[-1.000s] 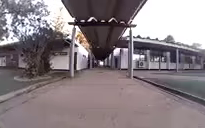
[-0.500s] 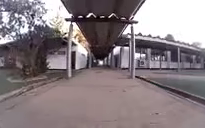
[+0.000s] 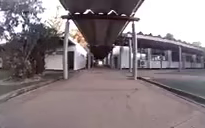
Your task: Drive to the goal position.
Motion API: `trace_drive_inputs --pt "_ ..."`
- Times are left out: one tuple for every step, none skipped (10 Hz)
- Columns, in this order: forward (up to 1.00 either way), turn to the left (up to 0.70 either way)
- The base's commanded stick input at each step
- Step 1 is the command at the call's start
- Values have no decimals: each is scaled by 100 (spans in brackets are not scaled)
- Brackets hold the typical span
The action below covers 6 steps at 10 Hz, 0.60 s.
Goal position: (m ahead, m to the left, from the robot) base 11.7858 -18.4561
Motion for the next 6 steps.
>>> trace_drive_inputs --pt "70 0" --pt "70 0" --pt "70 0" --pt "70 0" --pt "70 0" --pt "70 0"
